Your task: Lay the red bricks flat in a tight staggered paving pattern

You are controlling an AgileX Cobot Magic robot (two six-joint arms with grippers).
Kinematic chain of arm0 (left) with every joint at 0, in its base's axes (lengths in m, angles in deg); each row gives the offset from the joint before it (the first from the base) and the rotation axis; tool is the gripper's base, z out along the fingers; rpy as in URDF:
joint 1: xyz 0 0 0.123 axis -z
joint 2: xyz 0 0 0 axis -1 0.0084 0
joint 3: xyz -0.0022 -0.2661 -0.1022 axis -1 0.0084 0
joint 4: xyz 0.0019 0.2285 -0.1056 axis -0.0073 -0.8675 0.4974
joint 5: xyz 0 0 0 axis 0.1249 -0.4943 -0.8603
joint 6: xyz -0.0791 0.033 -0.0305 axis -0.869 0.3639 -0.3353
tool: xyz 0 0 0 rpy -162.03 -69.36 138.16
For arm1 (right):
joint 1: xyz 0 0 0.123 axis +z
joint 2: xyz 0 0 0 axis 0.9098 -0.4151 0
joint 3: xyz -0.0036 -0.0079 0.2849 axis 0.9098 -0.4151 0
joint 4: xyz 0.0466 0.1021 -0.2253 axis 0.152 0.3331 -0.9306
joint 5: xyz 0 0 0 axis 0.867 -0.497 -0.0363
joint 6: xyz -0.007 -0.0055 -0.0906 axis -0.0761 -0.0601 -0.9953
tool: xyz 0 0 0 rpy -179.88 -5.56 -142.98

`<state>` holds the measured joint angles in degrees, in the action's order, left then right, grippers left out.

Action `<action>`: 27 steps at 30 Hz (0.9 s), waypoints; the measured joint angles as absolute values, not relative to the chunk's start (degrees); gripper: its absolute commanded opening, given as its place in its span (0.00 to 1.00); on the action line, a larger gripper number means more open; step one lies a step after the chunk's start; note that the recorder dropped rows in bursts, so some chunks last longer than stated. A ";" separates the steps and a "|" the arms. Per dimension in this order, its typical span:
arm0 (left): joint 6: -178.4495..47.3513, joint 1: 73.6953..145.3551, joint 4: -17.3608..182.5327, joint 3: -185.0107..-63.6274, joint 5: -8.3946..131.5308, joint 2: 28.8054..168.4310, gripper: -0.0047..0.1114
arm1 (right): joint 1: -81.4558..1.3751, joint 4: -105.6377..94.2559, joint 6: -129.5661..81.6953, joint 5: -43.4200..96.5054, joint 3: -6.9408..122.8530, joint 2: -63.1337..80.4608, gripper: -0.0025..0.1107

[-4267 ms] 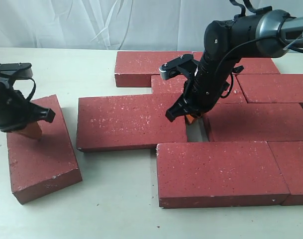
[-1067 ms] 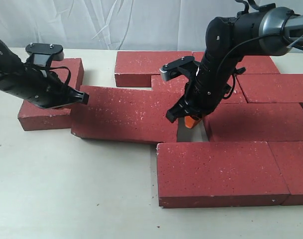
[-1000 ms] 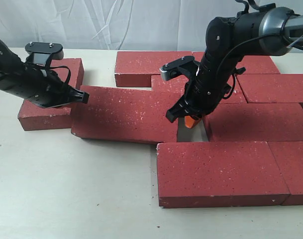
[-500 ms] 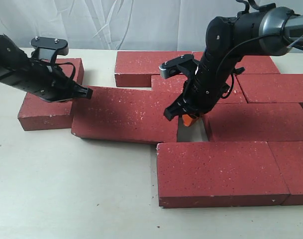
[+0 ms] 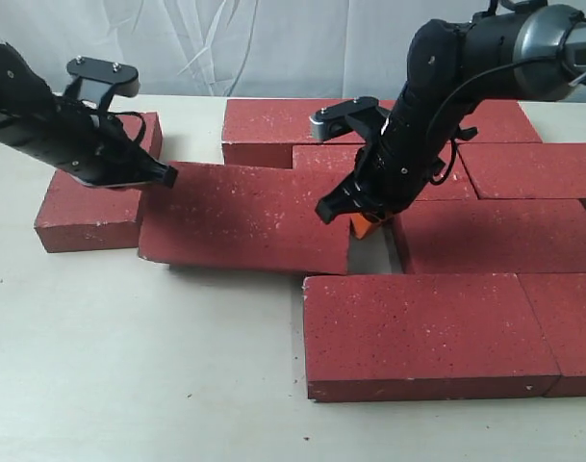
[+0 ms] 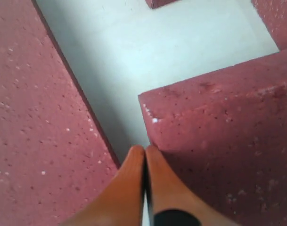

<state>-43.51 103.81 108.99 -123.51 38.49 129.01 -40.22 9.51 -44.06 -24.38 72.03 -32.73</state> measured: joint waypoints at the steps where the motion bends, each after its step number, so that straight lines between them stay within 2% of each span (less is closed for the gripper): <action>1: -44.02 103.81 108.11 -123.51 38.49 128.00 0.04 | -40.27 10.57 -44.83 -24.73 72.03 -32.10 0.01; 6: -49.92 103.72 100.09 -123.75 35.79 122.51 0.04 | -40.49 15.27 -46.18 -25.31 72.03 -30.11 0.01; 11: -60.42 103.72 83.85 -123.77 17.43 121.56 0.04 | -37.61 18.49 -46.39 -25.42 72.03 -30.01 0.01; 16: -70.37 103.72 70.45 -123.67 17.68 121.81 0.04 | -33.31 21.41 -46.39 -20.30 72.42 -31.33 0.01; 20: -72.57 102.04 69.84 -123.67 15.78 121.81 0.04 | -32.70 22.33 -46.39 -25.03 77.78 -34.28 0.01; 25: -64.15 102.04 77.21 -123.67 13.72 121.81 0.04 | -32.70 19.96 -46.38 -32.26 78.36 -35.42 0.01; 27: -63.78 101.77 77.94 -123.67 13.72 122.07 0.08 | -32.70 19.37 -46.40 -32.41 78.36 -35.42 0.01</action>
<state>-63.78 101.77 77.94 -123.67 13.72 122.07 -32.70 19.37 -46.40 -32.41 78.36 -35.42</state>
